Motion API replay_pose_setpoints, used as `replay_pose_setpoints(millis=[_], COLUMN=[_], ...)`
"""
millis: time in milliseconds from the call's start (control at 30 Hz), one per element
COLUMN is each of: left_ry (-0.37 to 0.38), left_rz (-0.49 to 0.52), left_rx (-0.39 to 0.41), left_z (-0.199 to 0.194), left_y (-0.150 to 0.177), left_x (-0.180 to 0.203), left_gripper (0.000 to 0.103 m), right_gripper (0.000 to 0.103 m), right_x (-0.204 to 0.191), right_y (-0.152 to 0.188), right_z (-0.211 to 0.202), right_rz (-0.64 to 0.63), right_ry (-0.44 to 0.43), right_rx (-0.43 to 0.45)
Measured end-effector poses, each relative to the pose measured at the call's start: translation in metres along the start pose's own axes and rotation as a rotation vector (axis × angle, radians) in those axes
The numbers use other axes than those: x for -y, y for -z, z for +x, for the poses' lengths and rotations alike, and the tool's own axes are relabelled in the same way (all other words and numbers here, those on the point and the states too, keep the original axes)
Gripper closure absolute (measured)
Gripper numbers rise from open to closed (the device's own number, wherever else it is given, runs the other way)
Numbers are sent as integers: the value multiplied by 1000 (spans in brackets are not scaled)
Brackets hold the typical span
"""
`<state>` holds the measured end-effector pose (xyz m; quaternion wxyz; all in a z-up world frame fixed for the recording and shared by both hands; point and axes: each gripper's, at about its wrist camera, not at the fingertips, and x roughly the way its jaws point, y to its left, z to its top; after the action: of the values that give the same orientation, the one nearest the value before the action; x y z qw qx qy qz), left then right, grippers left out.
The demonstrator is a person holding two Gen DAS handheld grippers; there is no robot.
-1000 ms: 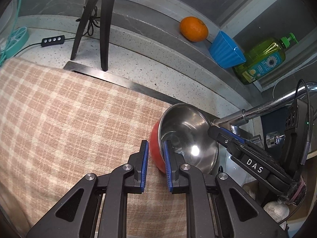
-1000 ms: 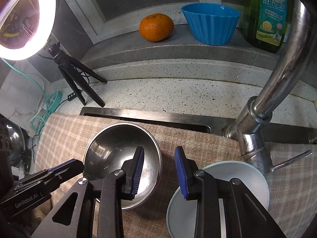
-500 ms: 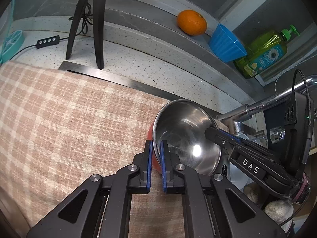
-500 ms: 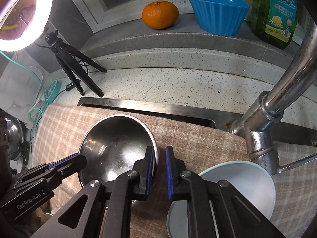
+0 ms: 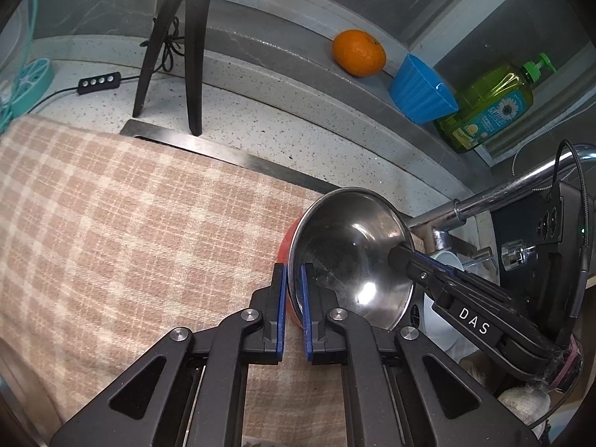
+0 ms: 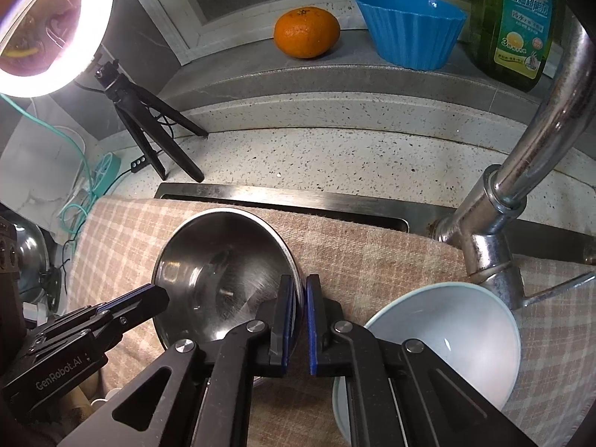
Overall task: Organize plates and bowls
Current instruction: 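Lift the red-bottomed bowl and carry it toward the large steel bowl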
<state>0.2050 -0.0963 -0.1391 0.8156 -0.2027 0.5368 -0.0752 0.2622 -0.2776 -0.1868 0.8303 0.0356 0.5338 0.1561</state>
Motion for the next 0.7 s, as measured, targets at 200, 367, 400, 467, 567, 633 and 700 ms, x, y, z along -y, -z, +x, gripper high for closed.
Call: replay_pose_setpoints(millis=[200,367,400,467,567,633,700], left_ry=[20,37,42,50,57,59,62], left_rz=[11,22,25,32,41,49,52], left_rx=[21,35,37,42,47,51,53], left_z=[-20,-38,-41,-49,-57,-64,-71], left_y=[6,15,18,23,29,35,40], left_x=[1,3,4,4,4,4,2], left_gripper=[97,97,97,97,97,97,97], right_gripper=[97,97,97,97,97,97,97], right_x=[-5,-13,-15,-18,-23,-26,-31], right_y=[5,15,18,24,32,39,45], right_z=[-19,-39,-43,-52,-63,-69,-75], right_rz=[14,13,13,12,17,20,20], right_ry=[-13,-18,-17,-18,-21,-22,-21], right_rx=[25,48,53,61,74,80,87])
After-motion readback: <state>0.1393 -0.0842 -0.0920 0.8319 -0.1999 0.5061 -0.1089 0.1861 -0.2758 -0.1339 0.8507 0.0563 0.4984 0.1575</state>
